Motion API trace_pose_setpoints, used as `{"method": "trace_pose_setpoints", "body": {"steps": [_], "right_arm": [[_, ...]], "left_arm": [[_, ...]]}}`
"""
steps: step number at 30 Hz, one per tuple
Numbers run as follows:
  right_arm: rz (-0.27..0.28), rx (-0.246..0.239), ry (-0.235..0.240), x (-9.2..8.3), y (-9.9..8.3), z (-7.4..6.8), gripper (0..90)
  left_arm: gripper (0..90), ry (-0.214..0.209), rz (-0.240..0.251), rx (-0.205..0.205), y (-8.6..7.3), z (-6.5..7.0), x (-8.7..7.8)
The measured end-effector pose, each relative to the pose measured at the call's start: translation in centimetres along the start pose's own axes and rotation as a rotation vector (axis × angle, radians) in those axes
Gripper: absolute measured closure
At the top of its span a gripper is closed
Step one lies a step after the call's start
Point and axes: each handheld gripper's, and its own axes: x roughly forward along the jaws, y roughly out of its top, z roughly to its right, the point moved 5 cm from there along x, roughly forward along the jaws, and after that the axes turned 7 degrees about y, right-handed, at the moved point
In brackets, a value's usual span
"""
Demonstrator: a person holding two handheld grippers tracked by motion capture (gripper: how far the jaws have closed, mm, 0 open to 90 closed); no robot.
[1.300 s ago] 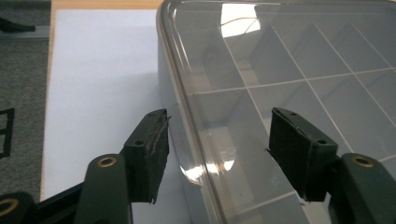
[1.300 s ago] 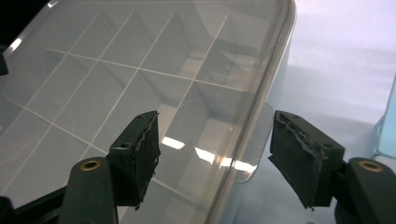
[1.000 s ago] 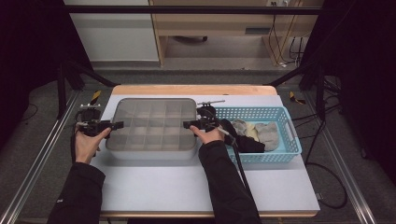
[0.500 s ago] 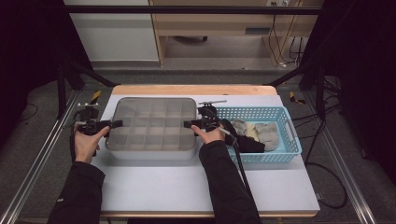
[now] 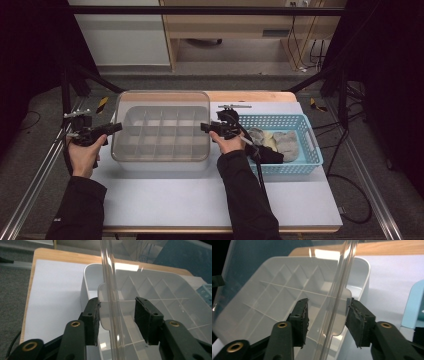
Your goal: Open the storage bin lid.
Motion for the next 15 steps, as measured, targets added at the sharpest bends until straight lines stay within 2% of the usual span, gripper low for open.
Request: {"method": "trace_pose_setpoints", "body": {"steps": [5, 15], "right_arm": [[0.026, -0.013, 0.029, -1.4, 0.3, -0.8, 58.9], [0.069, -0.047, 0.038, -3.8, 0.4, -2.1, 68.0]], "left_arm": [[59.1, -0.005, 0.043, 0.007, 0.3, 0.4, -1.5], [64.0, -0.023, 0.101, 0.024, 0.2, 1.1, -3.9]]}}
